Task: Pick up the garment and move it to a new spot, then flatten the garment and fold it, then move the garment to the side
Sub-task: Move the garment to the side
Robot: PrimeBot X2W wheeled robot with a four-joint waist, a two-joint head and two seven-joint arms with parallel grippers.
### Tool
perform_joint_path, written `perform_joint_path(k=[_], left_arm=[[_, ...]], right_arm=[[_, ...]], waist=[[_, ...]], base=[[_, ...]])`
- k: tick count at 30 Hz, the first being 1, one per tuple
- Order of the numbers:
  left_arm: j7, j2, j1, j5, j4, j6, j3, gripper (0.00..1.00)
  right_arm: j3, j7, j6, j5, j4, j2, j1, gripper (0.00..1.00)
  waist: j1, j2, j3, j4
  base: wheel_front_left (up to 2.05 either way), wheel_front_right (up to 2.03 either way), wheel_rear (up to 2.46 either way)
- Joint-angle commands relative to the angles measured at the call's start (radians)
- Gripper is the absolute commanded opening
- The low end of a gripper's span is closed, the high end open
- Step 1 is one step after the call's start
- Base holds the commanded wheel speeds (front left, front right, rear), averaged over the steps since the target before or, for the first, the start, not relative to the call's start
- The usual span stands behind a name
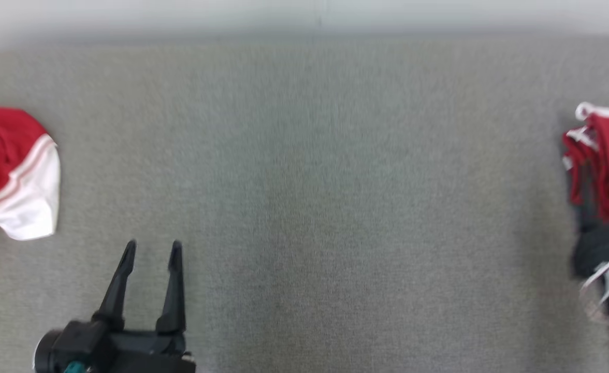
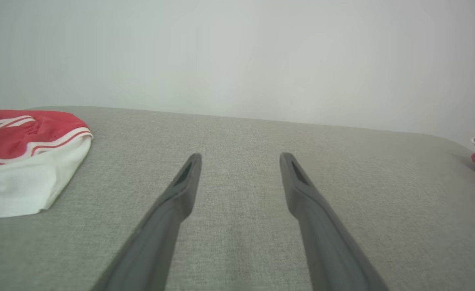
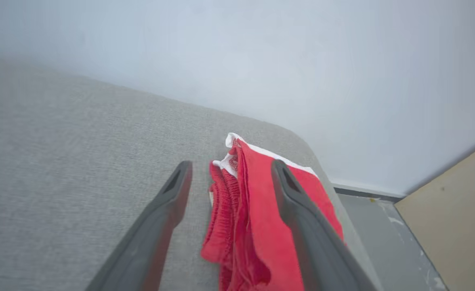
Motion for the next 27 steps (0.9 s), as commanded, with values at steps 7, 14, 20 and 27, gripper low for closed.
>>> perform_joint_path(k=[7, 14, 20, 27], left_arm=[[-0.004, -0.016, 0.094, -0.006, 0.003, 0.008, 0.061, 1.00], [-0.004, -0.021, 0.148, 0.009, 0.020, 0.004, 0.055, 1.00], [-0.004, -0.023, 0.179, 0.009, 0.037, 0.001, 0.054, 1.00], [-0.004, -0.023, 0.190, 0.027, 0.055, -0.001, 0.055, 1.00]], right_arm=[[0.133, -0.045, -0.002, 0.250, -0.140, 0.113, 0.195, 1.00], [0.201, -0.120, -0.002, 0.311, -0.137, 0.195, 0.290, 1.00], [0.177, -0.173, -0.002, 0.302, -0.134, 0.242, 0.350, 1.00], [0.199, -0.188, -0.002, 0.255, -0.113, 0.254, 0.365, 1.00]], waist=[[0.0002, 0.0001, -0.202, -0.010], [0.0002, 0.0001, -0.269, -0.010], [0.0002, 0.0001, -0.300, -0.002], [0.0002, 0.0001, -0.310, -0.002]], base=[[0.00, 0.00, 0.00], [0.00, 0.00, 0.00], [0.00, 0.00, 0.00], [0.00, 0.00, 0.00]])
